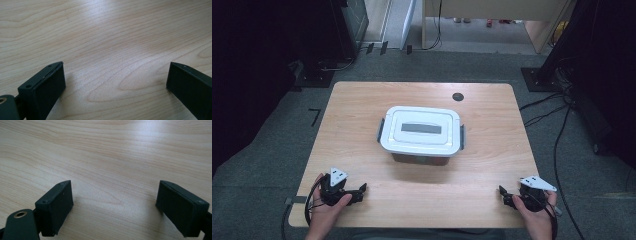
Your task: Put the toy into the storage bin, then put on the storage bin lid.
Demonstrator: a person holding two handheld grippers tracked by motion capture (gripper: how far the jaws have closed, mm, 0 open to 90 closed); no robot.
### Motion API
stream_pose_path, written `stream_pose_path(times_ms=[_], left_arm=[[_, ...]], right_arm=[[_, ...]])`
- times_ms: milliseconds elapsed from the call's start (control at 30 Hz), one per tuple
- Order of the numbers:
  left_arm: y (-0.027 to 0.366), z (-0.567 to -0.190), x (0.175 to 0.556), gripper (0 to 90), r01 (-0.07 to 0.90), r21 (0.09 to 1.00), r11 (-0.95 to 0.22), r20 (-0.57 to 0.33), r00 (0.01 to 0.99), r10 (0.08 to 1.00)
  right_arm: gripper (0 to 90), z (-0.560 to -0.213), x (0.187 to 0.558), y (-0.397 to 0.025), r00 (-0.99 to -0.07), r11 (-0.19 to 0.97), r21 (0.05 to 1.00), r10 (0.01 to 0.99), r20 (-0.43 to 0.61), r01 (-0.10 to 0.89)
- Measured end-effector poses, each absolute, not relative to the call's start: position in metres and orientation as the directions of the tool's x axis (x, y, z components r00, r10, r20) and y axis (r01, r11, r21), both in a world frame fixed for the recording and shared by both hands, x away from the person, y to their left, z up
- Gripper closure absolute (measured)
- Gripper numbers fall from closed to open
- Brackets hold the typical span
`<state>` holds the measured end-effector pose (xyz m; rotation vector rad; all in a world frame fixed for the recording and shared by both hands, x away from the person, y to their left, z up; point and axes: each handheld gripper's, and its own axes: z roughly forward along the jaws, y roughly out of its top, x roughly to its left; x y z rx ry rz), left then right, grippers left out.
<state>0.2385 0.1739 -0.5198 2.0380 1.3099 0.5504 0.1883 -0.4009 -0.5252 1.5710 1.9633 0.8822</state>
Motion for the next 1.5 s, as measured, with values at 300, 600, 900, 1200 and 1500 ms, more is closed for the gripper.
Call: stream_pose_path(times_ms=[300, 600, 900, 1200, 1500], left_arm=[[0.1738, -0.5198, 0.2387, 2.1, 0.64, 0.711, -0.292, 0.003, 0.412, 0.911], [0.1738, -0.5199, 0.2387, 2.1, 0.64, 0.711, -0.292, 0.003, 0.412, 0.911], [0.1742, -0.5198, 0.2386, 2.1, 0.64, 0.711, -0.292, 0.002, 0.414, 0.91], [0.1745, -0.5199, 0.2375, 2.1, 0.64, 0.712, -0.289, 0.0, 0.412, 0.911], [0.1748, -0.5198, 0.2377, 2.1, 0.641, 0.712, -0.287, -0.002, 0.411, 0.911]], right_arm=[[13.4, -0.5252, 0.1883, -0.401, -0.232, 0.137, 0.731, 0.972, 0.03, 0.669], [13.4, -0.5252, 0.1883, -0.401, -0.232, 0.137, 0.731, 0.972, 0.03, 0.669], [13.3, -0.5252, 0.1883, -0.401, -0.232, 0.137, 0.731, 0.972, 0.03, 0.669], [12.4, -0.5253, 0.1893, -0.4005, -0.229, 0.135, 0.73, 0.973, 0.03, 0.67], [12.4, -0.5253, 0.1894, -0.4006, -0.229, 0.135, 0.73, 0.973, 0.03, 0.67]])
